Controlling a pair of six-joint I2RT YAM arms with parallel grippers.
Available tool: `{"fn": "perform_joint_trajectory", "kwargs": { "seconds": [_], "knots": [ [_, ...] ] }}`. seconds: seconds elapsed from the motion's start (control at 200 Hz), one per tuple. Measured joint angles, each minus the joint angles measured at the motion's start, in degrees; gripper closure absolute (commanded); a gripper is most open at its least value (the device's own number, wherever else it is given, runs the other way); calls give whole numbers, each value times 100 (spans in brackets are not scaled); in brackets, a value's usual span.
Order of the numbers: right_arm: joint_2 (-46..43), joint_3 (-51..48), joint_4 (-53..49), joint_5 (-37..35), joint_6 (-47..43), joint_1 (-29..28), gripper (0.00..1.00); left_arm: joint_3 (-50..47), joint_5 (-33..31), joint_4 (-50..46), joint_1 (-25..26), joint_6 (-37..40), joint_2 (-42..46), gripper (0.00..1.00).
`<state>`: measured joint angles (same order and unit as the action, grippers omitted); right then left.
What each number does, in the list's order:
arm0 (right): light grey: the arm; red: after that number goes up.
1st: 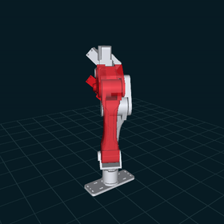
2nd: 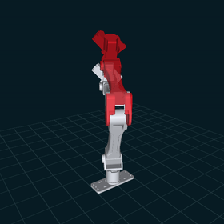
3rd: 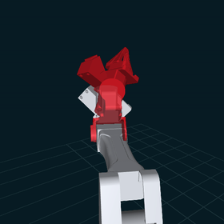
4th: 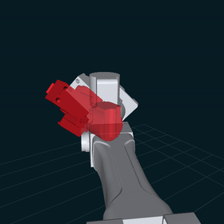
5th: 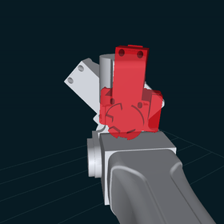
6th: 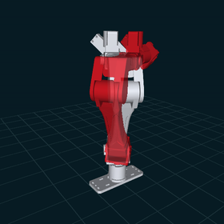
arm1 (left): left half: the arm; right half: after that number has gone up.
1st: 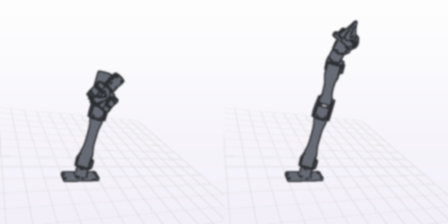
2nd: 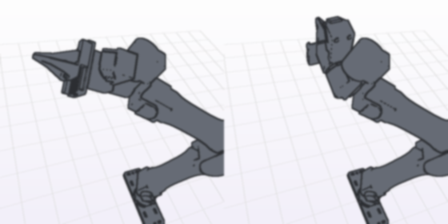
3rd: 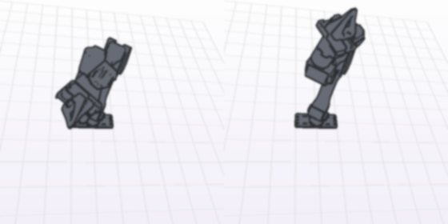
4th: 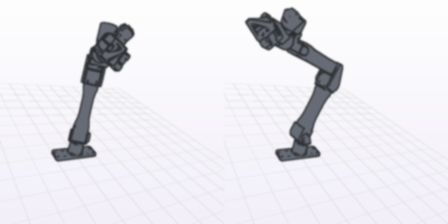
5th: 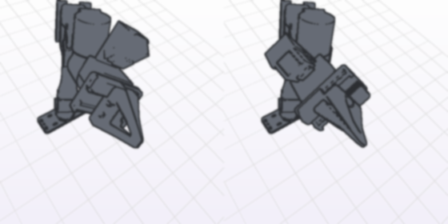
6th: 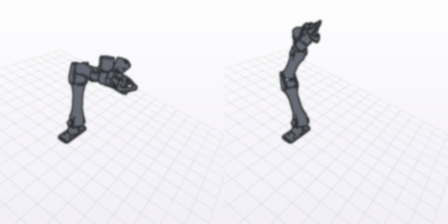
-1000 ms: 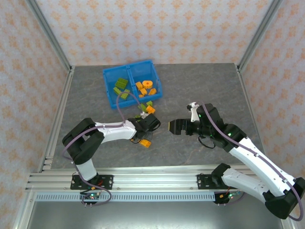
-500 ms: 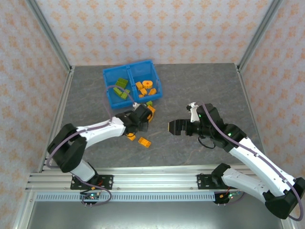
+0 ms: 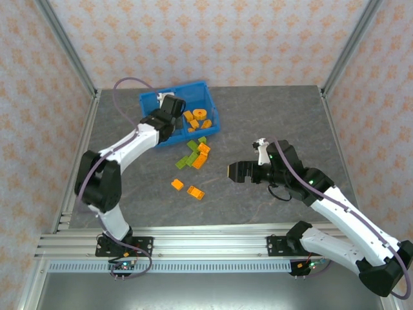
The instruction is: Sort the legos into containers by color
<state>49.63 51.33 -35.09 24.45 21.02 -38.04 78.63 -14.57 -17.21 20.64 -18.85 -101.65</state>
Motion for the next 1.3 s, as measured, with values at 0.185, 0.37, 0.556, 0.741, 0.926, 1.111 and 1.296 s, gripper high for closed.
{"fn": "perform_joint_trajectory", "kwargs": {
  "seconds": [0.185, 0.37, 0.556, 0.741, 0.926, 1.111, 1.296],
  "knots": [
    [-127, 0, 0, -20, -2, 0, 1, 839, 17, 33, -503, -15, -1121, 59],
    [-111, 0, 2, -22, -2, 0, 1, 1545, 127, -48, -776, -2, -1705, 39],
    [48, 0, 9, -20, -2, 0, 1, 1856, 382, -111, -789, -33, -1600, 40],
    [240, 0, 162, -59, 94, 0, 0, 660, 1069, 13, -710, -221, -50, 40],
    [949, 4, 437, -17, 131, -17, 2, -551, 1742, -146, 131, 505, 2426, 33],
    [1978, 39, 660, 31, -173, -472, 2, -1325, 3053, -1154, 710, 2199, 4459, 19],
    [2881, 155, 901, 37, -461, -1075, 4, -2457, 4172, -2780, 706, 4457, 5880, 7]
  ]
}}
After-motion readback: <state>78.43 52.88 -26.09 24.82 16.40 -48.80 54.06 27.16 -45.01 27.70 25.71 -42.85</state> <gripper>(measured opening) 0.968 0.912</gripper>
